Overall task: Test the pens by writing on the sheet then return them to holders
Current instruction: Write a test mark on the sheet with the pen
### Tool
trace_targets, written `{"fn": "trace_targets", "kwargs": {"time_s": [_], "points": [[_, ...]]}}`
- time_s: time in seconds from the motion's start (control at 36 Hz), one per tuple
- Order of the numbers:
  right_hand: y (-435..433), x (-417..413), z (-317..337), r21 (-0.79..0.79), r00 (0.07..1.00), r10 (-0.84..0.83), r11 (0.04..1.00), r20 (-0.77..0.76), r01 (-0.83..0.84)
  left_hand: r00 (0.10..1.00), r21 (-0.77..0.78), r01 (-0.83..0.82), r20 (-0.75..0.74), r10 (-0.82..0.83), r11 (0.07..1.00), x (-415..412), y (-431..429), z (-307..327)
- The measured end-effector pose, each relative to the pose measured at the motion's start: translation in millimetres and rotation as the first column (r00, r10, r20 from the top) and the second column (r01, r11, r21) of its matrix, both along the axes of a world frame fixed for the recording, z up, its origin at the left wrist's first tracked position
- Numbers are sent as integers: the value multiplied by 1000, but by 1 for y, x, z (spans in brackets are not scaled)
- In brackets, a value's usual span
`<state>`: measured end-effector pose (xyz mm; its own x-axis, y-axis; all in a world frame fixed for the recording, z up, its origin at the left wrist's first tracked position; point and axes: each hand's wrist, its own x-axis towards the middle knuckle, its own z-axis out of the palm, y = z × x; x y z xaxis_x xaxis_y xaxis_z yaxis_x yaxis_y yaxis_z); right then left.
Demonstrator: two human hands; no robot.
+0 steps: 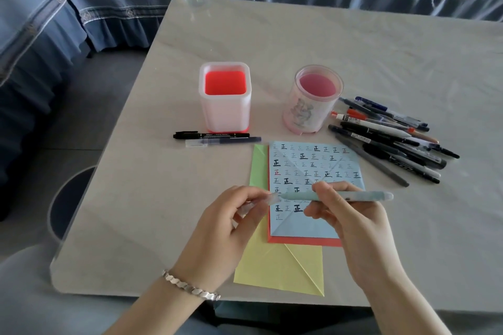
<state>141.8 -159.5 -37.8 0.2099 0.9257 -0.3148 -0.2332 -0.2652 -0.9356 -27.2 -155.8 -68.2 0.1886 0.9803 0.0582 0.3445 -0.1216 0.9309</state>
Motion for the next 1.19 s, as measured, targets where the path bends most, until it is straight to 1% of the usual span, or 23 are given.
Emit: {"fn": "trace_targets", "kwargs": {"time_s": [0.06,0.11,0.17,0.25,0.31,0.36,0.44,0.5,0.53,0.58,0.64,0.67,0.69,0.72,0.78,0.83,0.86,0.94,1.0,1.03,1.08,1.14,1.19], "points": [[-1,-1,1,-2,1000,2,1000,0,-2,1000,-1,9,-6,-9,1000,1,-1,1],[-2,-1,2,-3,1000,10,1000,20,-10,999,33,35,-41,-33,999,1,-1,1],[-3,-3,3,0,998,39,999,55,-39,988,121,86,-136,-69,989,1,-1,2],[-5,-11,3,30,992,106,994,73,-108,948,248,211,-287,-136,946,6,0,3],[-6,-16,2,51,993,104,993,62,-107,945,273,225,-295,-142,935,9,0,5],[-6,-19,3,90,993,101,990,64,-106,962,244,192,-239,-133,951,9,0,8],[-5,-23,8,170,991,133,976,13,-133,985,126,143,-110,-130,982,7,-1,16],[-3,-25,10,206,985,171,964,-7,-166,992,-44,129,15,-129,991,6,0,23],[-2,-26,10,221,979,202,955,16,-200,986,-154,142,113,-125,978,4,1,27],[2,-28,11,229,957,277,929,88,-290,939,-366,212,333,-86,906,-1,5,33],[8,-31,12,202,928,344,908,143,-367,877,-530,284,480,7,799,-7,9,39],[13,-35,13,180,913,375,898,163,-401,857,-583,300,512,54,756,-11,11,42],[18,-39,13,153,899,402,891,174,-428,848,-615,289,520,101,733,-15,13,43],[24,-46,13,125,890,423,887,173,-445,851,-628,252,506,140,737,-20,14,43],[33,-61,13,67,892,435,893,122,-445,881,-588,93,426,209,804,-30,19,42],[40,-79,10,2,902,427,904,56,-428,875,-522,-81,371,312,849,-41,22,41],[41,-88,8,-27,903,428,904,48,-427,852,-519,-154,362,379,841,-47,23,40],[44,-116,2,-74,872,473,881,124,-467,732,-575,-321,354,582,753,-72,26,35],[47,-132,-1,-107,844,522,853,124,-511,665,-519,-479,313,678,708,-98,29,31],[49,-139,-3,-130,827,549,834,118,-535,656,-435,-575,263,708,693,-113,30,29],[55,-151,-8,-167,784,604,795,143,-583,656,-188,-722,122,745,666,-147,32,27],[62,-159,-14,-188,744,635,773,208,-606,636,31,-770,-40,771,637,-182,33,26],[69,-165,-20,-203,701,651,758,292,-620,604,172,-757,-184,776,630,-215,36,20]]}}
